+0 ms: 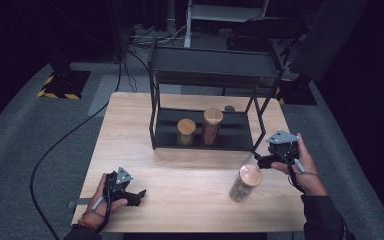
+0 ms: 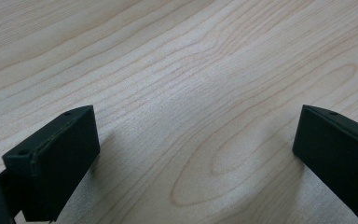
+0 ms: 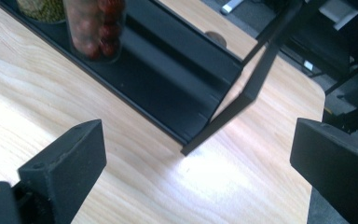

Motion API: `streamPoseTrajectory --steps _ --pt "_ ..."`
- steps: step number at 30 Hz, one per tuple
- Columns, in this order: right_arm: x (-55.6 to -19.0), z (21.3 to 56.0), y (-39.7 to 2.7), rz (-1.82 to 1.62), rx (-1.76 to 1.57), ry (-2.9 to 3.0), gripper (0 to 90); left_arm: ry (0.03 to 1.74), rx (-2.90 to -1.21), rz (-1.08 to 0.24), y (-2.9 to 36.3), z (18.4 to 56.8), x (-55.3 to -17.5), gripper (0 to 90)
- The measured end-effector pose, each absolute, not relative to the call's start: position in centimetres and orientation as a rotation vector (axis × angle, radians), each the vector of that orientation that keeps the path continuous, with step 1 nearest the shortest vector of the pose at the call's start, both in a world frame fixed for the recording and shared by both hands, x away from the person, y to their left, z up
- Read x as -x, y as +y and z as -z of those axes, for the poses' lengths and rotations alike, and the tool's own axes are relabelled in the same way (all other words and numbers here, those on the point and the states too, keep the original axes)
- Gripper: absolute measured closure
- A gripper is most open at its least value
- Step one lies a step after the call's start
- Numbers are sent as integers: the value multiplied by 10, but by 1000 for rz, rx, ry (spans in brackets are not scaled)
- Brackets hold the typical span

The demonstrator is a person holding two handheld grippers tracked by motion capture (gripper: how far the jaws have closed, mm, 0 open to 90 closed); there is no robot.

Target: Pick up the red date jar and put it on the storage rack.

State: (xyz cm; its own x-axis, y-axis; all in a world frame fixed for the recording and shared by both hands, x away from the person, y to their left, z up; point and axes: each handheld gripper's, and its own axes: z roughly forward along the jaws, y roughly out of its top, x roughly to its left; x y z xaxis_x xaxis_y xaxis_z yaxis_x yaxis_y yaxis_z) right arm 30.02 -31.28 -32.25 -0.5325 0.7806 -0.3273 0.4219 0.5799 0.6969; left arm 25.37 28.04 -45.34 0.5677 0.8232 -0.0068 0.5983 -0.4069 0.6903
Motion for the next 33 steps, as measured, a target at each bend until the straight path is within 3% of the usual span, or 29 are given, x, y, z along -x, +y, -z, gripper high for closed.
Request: streamPoseTrajectory --steps 12,33 --pt "-291 341 -337 -750 -1021 2182 34 1131 -2147 -445 280 453 -254 1" --pt "-276 403 -356 -717 -1051 2218 34 1131 -2147 -445 280 453 -254 1"
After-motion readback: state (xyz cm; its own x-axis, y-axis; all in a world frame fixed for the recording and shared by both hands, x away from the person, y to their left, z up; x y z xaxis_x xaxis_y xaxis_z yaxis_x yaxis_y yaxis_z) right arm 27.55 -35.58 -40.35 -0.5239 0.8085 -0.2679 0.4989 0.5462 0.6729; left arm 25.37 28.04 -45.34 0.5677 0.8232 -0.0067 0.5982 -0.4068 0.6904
